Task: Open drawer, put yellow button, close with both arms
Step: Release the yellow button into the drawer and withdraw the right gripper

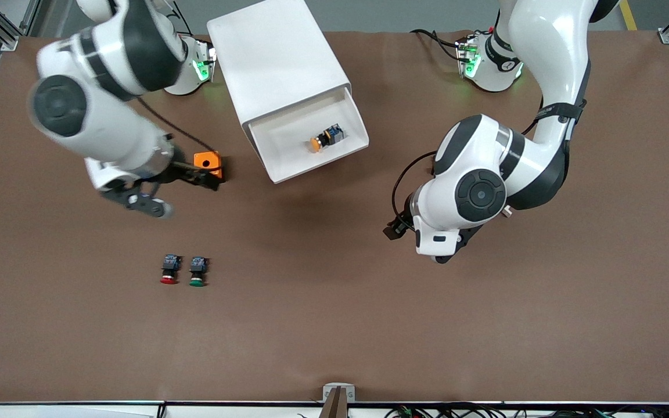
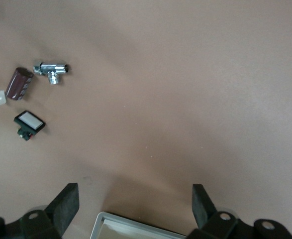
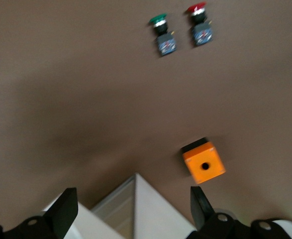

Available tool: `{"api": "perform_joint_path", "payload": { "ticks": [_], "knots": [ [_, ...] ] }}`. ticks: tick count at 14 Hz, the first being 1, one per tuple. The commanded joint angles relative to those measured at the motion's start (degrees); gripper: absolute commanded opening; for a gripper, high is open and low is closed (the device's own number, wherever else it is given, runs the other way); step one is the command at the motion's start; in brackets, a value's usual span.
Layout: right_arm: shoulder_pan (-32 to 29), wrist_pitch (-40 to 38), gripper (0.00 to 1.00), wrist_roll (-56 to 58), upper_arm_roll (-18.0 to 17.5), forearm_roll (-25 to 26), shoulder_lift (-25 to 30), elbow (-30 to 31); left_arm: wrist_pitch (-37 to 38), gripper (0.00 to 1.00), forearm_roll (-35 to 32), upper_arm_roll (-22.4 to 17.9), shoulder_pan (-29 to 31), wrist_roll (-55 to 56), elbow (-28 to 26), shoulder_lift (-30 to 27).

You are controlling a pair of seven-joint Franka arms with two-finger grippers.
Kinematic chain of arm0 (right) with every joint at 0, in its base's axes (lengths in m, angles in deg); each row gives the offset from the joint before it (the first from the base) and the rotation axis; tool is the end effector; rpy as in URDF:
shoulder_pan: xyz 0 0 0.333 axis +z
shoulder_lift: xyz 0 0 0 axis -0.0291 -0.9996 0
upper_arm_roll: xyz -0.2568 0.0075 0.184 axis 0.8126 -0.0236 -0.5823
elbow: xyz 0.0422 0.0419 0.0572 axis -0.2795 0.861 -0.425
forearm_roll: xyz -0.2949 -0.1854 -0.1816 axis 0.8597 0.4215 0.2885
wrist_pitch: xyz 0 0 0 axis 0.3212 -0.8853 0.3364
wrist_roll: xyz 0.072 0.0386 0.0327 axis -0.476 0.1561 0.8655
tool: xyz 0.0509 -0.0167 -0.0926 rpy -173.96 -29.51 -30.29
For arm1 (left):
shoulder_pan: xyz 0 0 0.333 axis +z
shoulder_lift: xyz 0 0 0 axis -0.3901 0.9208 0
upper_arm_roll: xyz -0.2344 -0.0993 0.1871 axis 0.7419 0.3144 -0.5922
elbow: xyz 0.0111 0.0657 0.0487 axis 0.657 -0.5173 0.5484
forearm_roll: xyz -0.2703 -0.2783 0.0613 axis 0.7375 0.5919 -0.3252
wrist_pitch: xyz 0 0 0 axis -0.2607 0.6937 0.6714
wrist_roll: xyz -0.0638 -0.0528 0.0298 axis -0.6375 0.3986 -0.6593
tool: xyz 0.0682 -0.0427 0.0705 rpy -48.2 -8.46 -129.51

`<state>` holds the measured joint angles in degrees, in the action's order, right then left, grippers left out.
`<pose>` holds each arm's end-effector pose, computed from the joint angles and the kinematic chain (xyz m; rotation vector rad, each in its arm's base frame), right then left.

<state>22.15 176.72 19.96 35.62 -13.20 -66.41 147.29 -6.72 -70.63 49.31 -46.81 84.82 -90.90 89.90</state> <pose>0.5807 0.1885 0.5168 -3.0526 0.4611 0.2832 0.6194 -0.3580 0.4047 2.8731 1.0974 -0.4422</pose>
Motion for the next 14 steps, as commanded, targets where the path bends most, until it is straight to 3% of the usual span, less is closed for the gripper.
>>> {"api": "perform_joint_path", "payload": {
  "ticks": [1,7,10,14],
  "knots": [
    [-6.5,-4.9,1.00,11.9,-1.4,2.4,0.3,-3.3,-1.0,1.00,-1.1,-0.4,-0.1,-2.1,-0.8,-0.7],
    [-17.3,-9.9,1.00,29.5,-1.3,9.2,0.3,-5.2,-3.5,1.00,-3.2,-0.2,-3.6,-1.0,-1.6,-0.5],
    [-21.6,-12.0,1.00,30.8,-1.4,9.5,0.5,-5.2,-4.7,1.00,-3.2,-0.3,-6.7,0.0,-2.3,-0.5],
    [-22.2,-12.6,1.00,30.8,-1.3,9.2,0.4,-5.2,-6.5,1.00,-3.3,-0.3,-11.5,3.0,-2.4,0.2]
  ]
}}
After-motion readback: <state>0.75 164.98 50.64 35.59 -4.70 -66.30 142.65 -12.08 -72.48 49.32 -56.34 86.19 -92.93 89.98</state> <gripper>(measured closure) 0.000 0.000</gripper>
